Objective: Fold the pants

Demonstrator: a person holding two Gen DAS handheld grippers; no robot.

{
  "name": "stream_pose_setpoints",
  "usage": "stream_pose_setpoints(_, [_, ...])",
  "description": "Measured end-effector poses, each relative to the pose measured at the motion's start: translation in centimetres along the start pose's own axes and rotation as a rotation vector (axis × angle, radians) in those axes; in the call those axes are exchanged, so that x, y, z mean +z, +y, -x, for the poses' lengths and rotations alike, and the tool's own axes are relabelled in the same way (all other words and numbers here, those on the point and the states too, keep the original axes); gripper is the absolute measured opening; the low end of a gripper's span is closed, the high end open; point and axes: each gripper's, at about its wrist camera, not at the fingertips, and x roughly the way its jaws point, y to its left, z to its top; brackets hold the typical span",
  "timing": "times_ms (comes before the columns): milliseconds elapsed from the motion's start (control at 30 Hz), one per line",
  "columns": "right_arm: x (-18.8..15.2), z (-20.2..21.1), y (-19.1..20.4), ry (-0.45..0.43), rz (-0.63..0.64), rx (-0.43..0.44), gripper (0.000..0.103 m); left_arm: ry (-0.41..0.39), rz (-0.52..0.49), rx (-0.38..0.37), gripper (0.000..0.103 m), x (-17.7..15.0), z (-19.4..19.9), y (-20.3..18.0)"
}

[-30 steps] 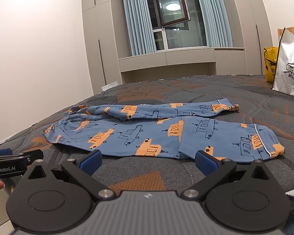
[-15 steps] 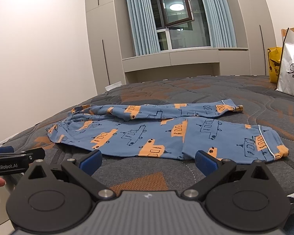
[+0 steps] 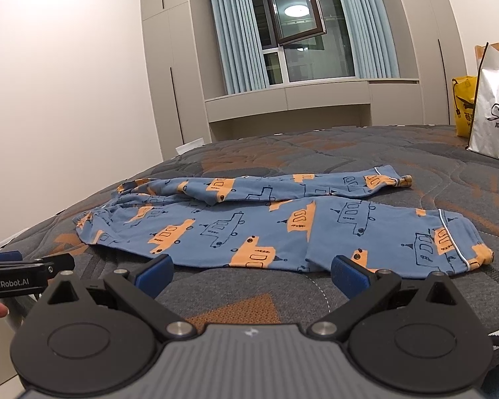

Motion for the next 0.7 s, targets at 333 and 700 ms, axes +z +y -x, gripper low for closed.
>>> stream_pose_setpoints(333, [1.6,-1.3,-1.0,0.039,-0.051,0.004,0.103,0.041,-0.001,0.006,0.103,1.5,-2.8,0.7])
stream_pose_setpoints(700, [5.8,-4.8,-1.7,0.136,-0.013,0.057,0.103,0.089,-0.019,0.035,0.103,5.0,-6.3,2.6])
